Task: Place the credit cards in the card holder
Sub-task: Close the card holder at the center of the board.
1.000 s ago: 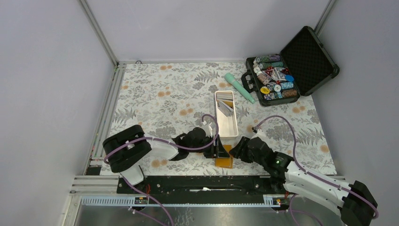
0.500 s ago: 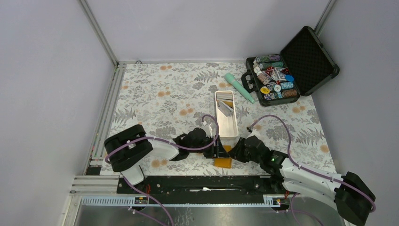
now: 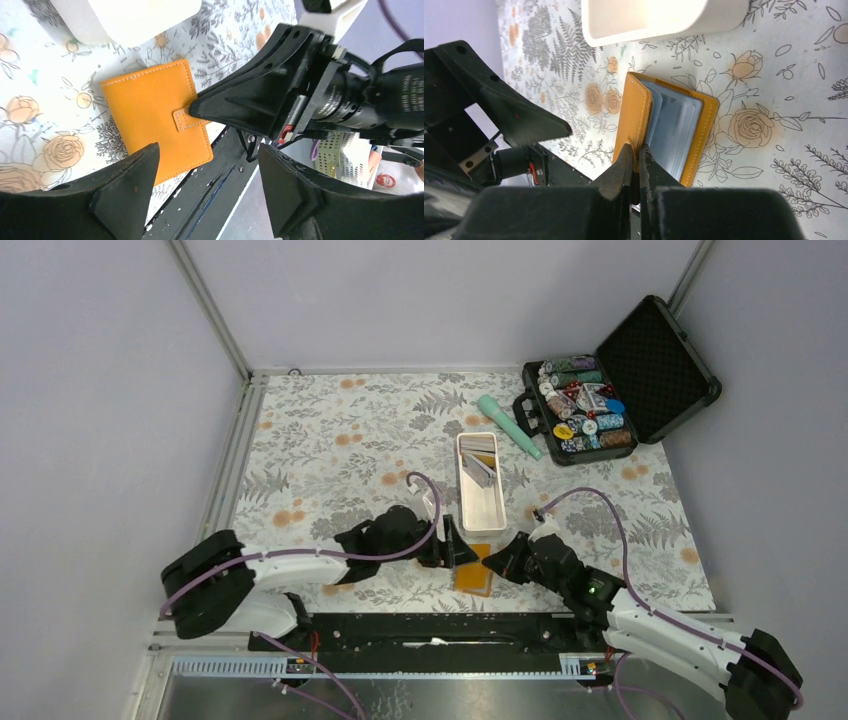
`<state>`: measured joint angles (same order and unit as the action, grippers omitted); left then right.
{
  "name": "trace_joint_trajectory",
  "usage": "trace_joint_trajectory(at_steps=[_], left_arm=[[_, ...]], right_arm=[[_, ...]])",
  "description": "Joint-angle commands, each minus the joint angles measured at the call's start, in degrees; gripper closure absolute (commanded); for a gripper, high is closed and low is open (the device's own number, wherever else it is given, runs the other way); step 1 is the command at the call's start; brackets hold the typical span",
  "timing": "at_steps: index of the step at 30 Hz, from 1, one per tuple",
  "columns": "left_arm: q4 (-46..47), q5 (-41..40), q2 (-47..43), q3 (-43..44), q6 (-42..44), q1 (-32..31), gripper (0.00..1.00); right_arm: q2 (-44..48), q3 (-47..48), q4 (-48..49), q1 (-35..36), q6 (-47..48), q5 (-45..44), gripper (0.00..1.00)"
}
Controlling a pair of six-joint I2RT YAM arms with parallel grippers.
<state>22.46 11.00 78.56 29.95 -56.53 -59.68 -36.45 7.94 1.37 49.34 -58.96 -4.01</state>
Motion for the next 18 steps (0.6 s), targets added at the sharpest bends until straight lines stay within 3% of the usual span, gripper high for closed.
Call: trace_joint_trajectory(at_steps=[1,8,18], left_arm=[[-6.4,-2.5,-4.6,-0.1,2.1,2.1,0.25],[4.9,4.1,-5.1,-7.2,-5.1,6.9,0.25],[28.2,13.4,5.0,-10.3,-15.4,7.7,0.32]], right_arm=[[5.1,-2.0,4.4,0.0,-0.5,-1.9,1.0],[12.5,-4.6,5.1,0.0,-0.9,-2.1,1.0],[21.8,-6.8,6.5,0.0,-1.0,-1.5,1.0]])
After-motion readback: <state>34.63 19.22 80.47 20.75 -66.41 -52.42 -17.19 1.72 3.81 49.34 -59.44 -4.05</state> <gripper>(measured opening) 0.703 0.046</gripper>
